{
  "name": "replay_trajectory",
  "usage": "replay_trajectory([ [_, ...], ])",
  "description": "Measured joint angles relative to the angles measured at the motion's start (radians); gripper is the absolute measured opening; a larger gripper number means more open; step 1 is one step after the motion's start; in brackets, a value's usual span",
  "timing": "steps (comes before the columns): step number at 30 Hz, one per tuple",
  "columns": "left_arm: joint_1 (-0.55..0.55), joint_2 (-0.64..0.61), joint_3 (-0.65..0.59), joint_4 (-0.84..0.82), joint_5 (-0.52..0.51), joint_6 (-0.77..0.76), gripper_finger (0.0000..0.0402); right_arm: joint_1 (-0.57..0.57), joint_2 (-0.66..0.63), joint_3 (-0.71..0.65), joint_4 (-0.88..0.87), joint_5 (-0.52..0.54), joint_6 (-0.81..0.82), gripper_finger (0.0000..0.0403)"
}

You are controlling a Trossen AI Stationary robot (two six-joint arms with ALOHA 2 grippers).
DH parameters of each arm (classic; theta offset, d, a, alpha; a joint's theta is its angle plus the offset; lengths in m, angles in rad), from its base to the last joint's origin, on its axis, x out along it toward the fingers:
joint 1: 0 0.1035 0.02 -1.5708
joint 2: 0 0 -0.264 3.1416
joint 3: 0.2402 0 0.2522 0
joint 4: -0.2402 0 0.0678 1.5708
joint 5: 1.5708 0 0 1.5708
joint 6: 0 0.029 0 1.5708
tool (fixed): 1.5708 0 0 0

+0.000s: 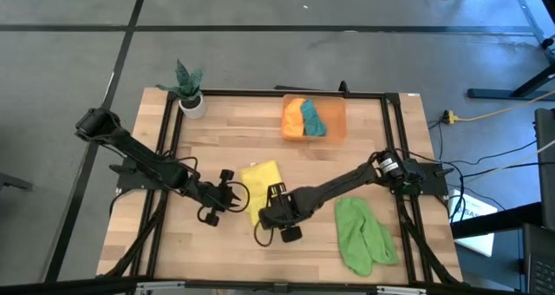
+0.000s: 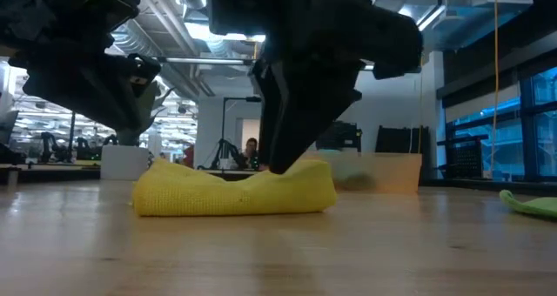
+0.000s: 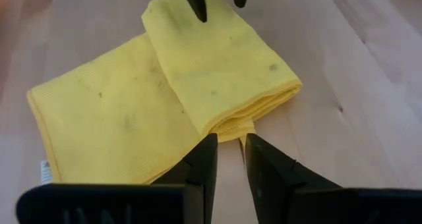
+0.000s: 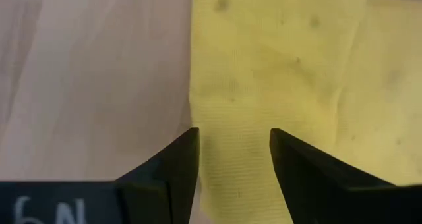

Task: Roll microfiber towels into tight, uniform cylinder then place into a basket
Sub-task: Roll the yellow microfiber towel

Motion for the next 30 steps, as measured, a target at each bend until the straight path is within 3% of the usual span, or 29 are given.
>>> replay_trajectory([
  [9,0.000,0.000,0.000,0.016,0.000,-0.005,0.0069,0.036,0.006,-0.066,0.065,0.032,-0.050,0.0186],
  [20,0.000,0.000,0.000,0.029,0.000,-0.007,0.0069,0.032,0.000,-0.163,0.135,0.107,-0.001,0.0180],
  [24,0.000,0.001,0.000,0.032,0.000,-0.007,0.0069,0.033,-0.001,-0.185,0.154,0.118,0.006,0.0143],
  [30,0.000,0.001,0.000,0.035,0.000,-0.007,0.0069,0.033,0.002,-0.201,0.192,0.131,0.033,0.0034],
])
